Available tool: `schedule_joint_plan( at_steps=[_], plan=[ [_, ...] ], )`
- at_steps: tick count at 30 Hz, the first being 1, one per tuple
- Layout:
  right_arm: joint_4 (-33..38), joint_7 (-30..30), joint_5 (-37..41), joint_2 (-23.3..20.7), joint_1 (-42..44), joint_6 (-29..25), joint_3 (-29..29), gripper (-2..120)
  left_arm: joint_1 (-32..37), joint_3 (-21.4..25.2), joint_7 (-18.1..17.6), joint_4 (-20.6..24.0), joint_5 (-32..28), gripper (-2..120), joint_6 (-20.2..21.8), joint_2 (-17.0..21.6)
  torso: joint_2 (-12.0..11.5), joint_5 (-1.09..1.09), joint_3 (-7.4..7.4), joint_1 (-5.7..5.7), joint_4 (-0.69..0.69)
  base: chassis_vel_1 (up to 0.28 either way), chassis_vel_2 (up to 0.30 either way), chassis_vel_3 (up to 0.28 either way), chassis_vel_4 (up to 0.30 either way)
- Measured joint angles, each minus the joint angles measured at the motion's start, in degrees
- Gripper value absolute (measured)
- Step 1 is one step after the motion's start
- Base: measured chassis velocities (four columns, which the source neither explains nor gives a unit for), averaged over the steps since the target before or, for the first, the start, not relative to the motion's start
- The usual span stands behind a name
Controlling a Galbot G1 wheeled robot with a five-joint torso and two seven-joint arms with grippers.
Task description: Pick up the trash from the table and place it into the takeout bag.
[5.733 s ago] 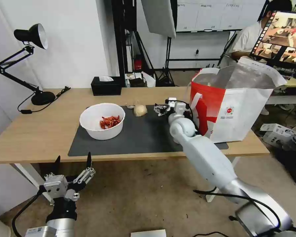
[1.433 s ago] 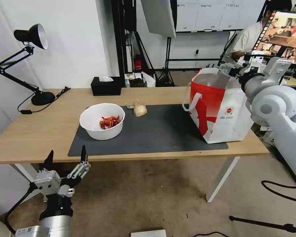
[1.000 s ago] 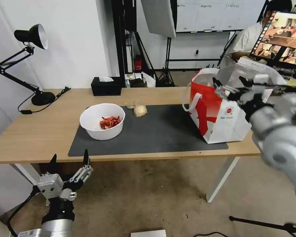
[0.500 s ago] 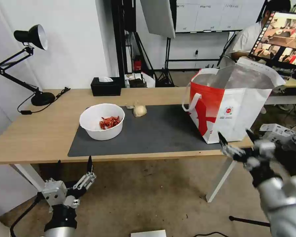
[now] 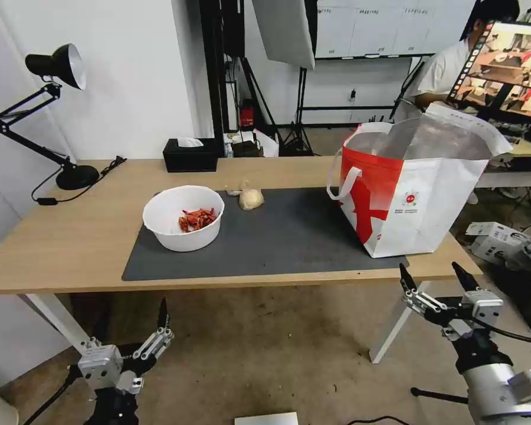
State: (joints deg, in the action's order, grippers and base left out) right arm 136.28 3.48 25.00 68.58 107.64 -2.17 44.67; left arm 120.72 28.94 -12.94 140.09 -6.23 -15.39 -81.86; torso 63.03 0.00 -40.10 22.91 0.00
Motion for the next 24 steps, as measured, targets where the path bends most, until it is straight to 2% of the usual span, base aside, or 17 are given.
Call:
schedule_joint_plan(
  at_steps=[12,16,22,24],
  plan=[
    [-2.0,1.6,1.6,-3.1,-6.1,4.2,-4.2,100,0.1,0.0,0.0,0.2,0.0,100,0.1,-0.3,0.0,0.00,0.00,0.00,-0.01,0.000,0.000,0.000,0.000],
    [-3.3,3.7,3.9,-6.2,-11.3,7.8,-7.3,100,0.1,0.1,0.0,0.4,0.0,100,0.2,-0.4,0.0,0.00,0.00,0.00,-0.02,0.000,0.000,0.000,0.000],
    [-8.6,6.1,9.7,-13.9,-27.3,12.8,-16.0,100,1.0,0.8,0.1,0.8,0.0,100,0.1,-1.2,0.0,0.00,-0.01,0.01,0.00,0.000,0.000,0.000,0.000],
    [-9.8,6.1,10.5,-14.7,-29.7,13.3,-17.7,100,1.2,0.9,0.2,0.9,0.0,100,0.1,-1.4,0.0,0.00,-0.01,0.01,0.00,0.000,0.000,0.000,0.000]
  ],
)
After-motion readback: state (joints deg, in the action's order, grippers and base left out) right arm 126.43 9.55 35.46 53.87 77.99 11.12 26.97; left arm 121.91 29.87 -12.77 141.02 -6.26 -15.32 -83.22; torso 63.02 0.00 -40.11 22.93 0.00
